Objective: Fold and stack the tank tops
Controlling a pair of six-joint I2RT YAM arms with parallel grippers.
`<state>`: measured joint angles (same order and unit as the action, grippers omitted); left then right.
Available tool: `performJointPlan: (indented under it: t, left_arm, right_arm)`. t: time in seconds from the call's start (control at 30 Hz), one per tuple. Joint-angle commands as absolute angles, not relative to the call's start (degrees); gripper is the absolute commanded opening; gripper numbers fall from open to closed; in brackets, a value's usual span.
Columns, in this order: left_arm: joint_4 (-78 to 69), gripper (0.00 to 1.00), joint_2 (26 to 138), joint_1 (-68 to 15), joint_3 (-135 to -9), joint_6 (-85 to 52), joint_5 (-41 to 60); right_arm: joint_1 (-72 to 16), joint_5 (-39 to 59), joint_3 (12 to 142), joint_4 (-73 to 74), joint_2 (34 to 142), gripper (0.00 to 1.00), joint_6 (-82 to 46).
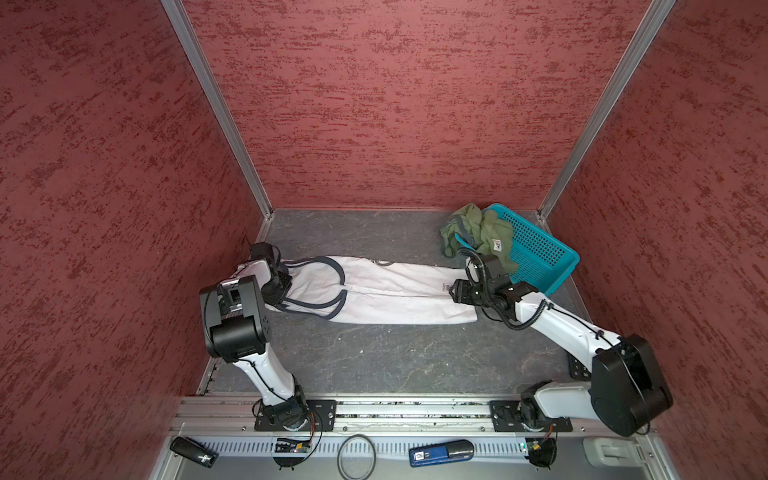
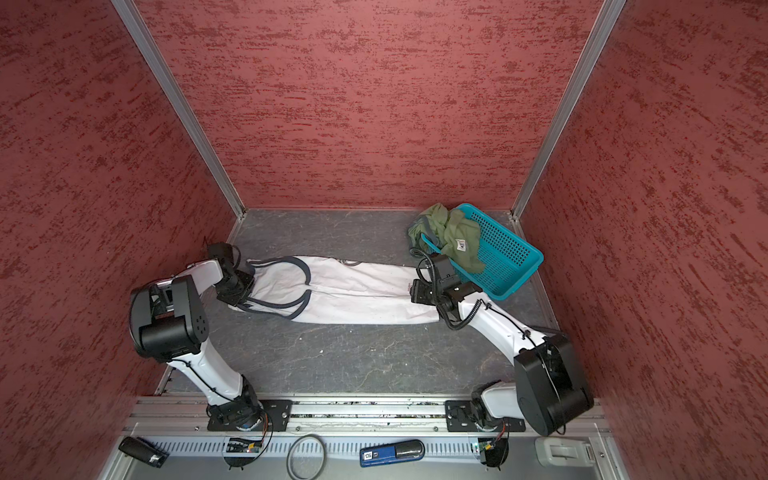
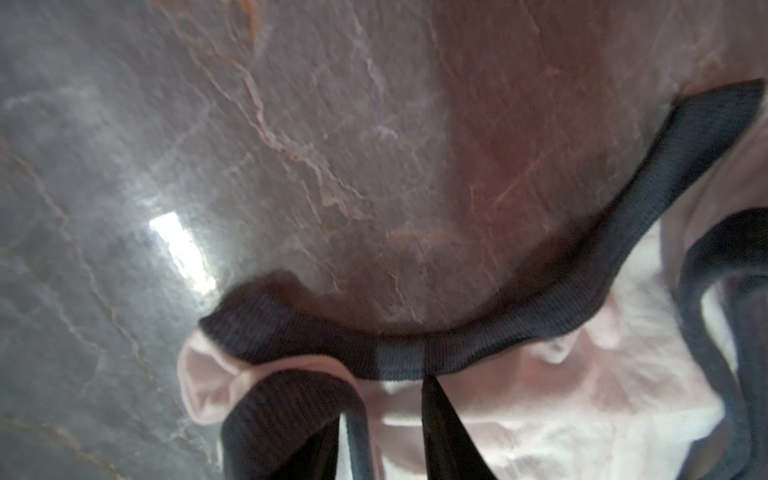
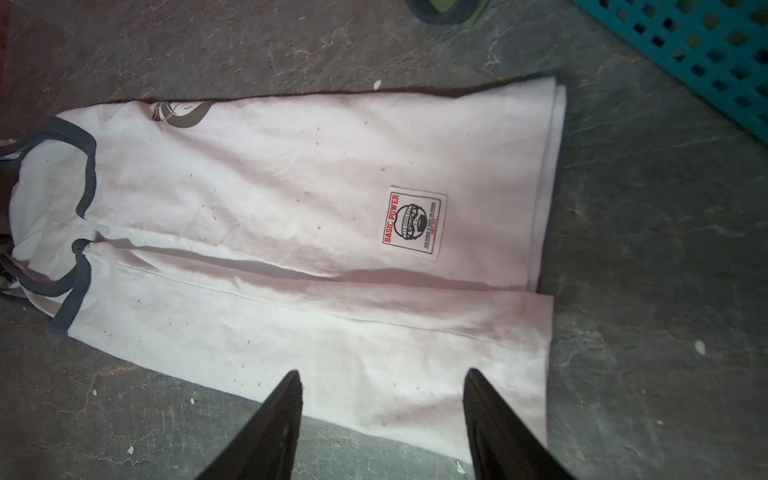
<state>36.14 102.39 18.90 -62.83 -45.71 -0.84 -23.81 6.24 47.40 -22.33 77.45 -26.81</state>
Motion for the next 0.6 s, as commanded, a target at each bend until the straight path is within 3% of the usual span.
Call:
performJointPlan:
  t: [0.0, 0.2, 0.43, 0.57]
  left_arm:
    - [37.8, 0.36, 102.8, 18.5, -63.5, -43.6, -1.5]
    - [38.6, 0.56, 96.6, 17.0, -64.3, -40.5, 2.6]
    - [39.5, 0.68, 91.1, 17.5, -64.6, -39.3, 6.7]
    - [39.5, 0.69, 85.9, 18.5, -61.0, -39.6, 7.8]
  right_arm:
    - [-24.3, 6.5, 47.2, -21.6, 76.5, 0.63, -27.1]
    - [-24.3, 6.7, 48.2, -22.1, 76.9, 0.63, -26.9]
    - [-24.6, 7.1, 49.1, -22.2, 78.0, 0.63, -27.0]
    - [-24.7, 6.8, 49.6, -22.7, 78.5, 0.63, -26.8]
